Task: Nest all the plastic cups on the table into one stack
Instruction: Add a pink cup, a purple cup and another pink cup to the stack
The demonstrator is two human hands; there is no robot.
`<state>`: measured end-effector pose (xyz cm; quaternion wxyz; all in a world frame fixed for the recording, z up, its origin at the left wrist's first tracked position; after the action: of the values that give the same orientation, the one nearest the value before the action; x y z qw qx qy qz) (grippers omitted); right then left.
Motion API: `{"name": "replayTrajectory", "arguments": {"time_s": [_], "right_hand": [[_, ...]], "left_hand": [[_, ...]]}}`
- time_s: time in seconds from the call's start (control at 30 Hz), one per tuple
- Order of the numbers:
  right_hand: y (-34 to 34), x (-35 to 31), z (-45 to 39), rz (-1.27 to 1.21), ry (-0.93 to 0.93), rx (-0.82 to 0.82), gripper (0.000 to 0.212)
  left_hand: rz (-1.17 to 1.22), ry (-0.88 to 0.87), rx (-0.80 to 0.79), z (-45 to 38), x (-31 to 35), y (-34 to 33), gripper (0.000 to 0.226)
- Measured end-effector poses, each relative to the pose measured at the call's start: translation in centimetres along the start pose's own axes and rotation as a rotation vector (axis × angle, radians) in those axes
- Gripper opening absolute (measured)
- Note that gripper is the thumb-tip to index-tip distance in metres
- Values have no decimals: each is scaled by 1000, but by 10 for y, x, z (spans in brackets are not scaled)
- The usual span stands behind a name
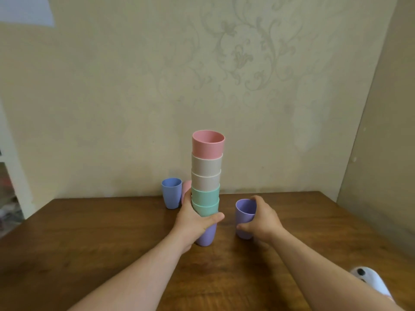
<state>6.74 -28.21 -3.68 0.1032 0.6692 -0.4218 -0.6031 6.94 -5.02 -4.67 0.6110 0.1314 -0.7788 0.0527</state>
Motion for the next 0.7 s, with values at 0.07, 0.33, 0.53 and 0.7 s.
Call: {"name": "replayTrajectory", "arguments": {"time_s": [0.07, 0.33, 0.53, 0.7], "right_hand": [[3, 0, 4, -11, 4, -21, 102], [80, -79, -25, -504, -5, 256, 117], [142, -200, -19, -948, 151, 321, 64], [121, -235, 4, -794, 323, 188, 70]], "left_hand": [[50, 6, 3, 2, 18, 6, 104], [223, -83, 101, -21, 122, 12, 114], [139, -70, 144, -22, 127, -7, 41], [75, -129, 148, -18, 125, -20, 53]]}}
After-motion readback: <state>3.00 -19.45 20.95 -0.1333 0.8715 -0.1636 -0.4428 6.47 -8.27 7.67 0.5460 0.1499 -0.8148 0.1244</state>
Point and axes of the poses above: each hand's wrist, its own z-axis away from the middle knuckle, its own y-axis out of the back of the hand, x = y × z, the point moved 3 cm from there along -z, towards the middle knuckle, and after that the axes turned 15 degrees about x, right-handed, at the moved point
